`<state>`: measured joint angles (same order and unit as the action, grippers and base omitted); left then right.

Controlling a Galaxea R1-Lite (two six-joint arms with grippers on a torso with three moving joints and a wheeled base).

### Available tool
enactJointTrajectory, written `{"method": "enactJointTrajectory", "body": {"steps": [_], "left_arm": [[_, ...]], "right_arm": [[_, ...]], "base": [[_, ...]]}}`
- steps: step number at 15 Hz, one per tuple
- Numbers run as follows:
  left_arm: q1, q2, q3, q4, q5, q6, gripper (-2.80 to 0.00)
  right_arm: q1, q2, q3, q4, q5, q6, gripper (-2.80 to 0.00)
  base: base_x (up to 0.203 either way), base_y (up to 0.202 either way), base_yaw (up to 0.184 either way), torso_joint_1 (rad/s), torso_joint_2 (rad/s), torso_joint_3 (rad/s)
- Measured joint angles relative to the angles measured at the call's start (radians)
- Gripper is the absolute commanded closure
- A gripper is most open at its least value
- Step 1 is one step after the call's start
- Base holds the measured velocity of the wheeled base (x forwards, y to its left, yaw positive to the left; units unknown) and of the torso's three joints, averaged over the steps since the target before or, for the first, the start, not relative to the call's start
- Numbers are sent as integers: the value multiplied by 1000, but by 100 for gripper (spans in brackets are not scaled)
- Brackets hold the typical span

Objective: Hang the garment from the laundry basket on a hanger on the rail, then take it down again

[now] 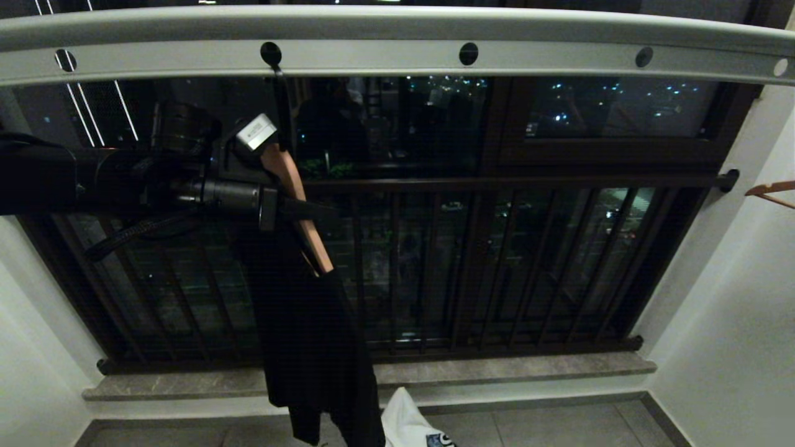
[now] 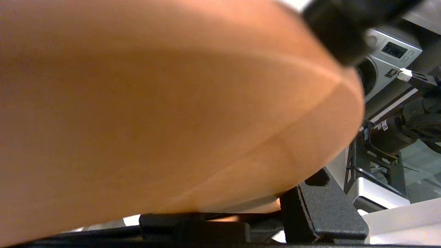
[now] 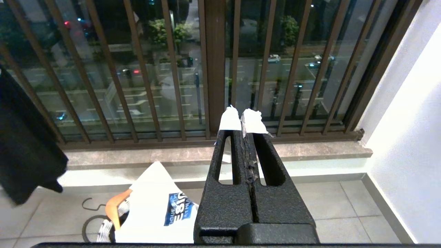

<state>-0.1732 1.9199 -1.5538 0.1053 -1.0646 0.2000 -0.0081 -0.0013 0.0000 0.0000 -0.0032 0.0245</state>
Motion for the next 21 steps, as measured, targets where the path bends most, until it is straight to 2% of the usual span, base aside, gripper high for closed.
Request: {"method": "enactJointTrajectory", "body": {"steps": [1,2,13,21], "left_arm": [[0,-1,0,0,0,1,0],[0,-1,0,0,0,4,-280],[3,-54,49,0,3,4,-280],[73,-169,182,-8,-2,3,-280]], "right_arm": [[0,0,0,0,0,0,0],[0,0,0,0,0,0,0],[0,0,0,0,0,0,0],[0,0,0,0,0,0,0]], "base": [[0,0,0,0,0,0],[0,0,0,0,0,0],[0,0,0,0,0,0],[0,0,0,0,0,0]]}}
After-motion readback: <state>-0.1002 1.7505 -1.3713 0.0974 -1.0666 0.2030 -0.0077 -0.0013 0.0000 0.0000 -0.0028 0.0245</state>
